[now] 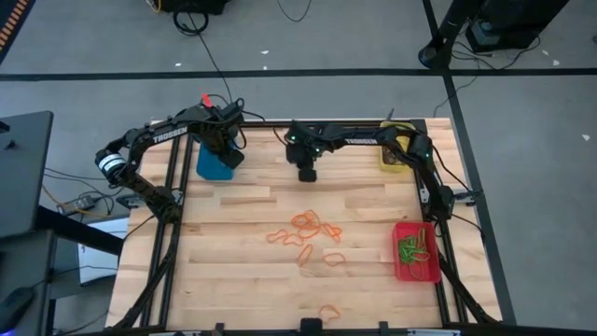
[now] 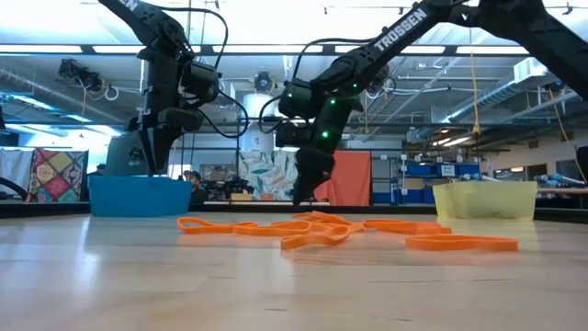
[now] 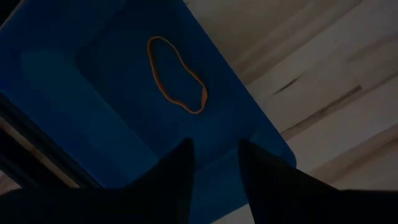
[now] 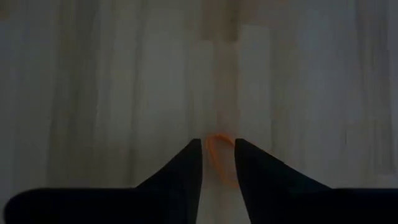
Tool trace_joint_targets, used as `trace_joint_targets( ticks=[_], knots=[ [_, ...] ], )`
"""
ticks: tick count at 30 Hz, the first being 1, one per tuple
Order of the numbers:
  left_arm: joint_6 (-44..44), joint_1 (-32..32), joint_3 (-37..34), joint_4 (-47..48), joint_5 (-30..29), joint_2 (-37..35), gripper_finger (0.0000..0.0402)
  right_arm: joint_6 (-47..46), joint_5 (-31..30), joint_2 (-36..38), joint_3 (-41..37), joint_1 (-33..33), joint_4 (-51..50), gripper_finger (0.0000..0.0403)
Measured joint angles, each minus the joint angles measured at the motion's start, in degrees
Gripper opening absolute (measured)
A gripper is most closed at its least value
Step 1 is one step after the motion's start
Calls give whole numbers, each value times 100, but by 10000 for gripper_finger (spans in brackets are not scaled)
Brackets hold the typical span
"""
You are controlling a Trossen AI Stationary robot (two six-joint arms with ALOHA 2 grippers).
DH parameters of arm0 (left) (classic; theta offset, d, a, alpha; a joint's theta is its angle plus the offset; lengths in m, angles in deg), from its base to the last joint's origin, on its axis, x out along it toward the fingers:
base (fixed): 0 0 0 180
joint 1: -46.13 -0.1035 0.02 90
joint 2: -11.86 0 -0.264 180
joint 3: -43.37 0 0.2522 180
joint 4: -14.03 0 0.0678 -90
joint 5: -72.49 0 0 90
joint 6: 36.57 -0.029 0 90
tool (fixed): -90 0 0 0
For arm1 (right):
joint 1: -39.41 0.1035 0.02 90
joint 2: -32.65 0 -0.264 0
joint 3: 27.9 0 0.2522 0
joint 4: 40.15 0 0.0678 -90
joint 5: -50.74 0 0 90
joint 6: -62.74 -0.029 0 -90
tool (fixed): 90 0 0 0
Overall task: Sort rubber bands into baskets
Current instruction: Put the orange rubber band into the blue bin
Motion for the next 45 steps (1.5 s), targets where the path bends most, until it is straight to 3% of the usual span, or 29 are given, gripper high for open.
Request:
trace_joint_targets(
  ticks=[6,11,16,23,31,39,41,45],
  knots=[
    [114,0,0,7,0,0,129,-2528,-456,-6,24,3,873,105],
    [229,28,0,67,0,0,129,-4518,-898,-72,25,9,800,105],
    [224,28,2,72,0,0,129,-6028,-892,-106,20,7,505,105],
    [114,28,2,88,31,0,129,-6212,-195,-115,20,124,212,106],
    [118,50,2,148,153,-1,129,-6437,281,-664,173,-39,-188,105],
    [103,107,2,407,190,-40,129,-6320,44,-391,314,13,-720,95],
    [106,107,2,390,184,-54,129,-6224,-261,-210,307,67,-1105,89],
    [93,109,4,323,184,-80,129,-6012,-700,148,353,41,-825,79]
  ],
)
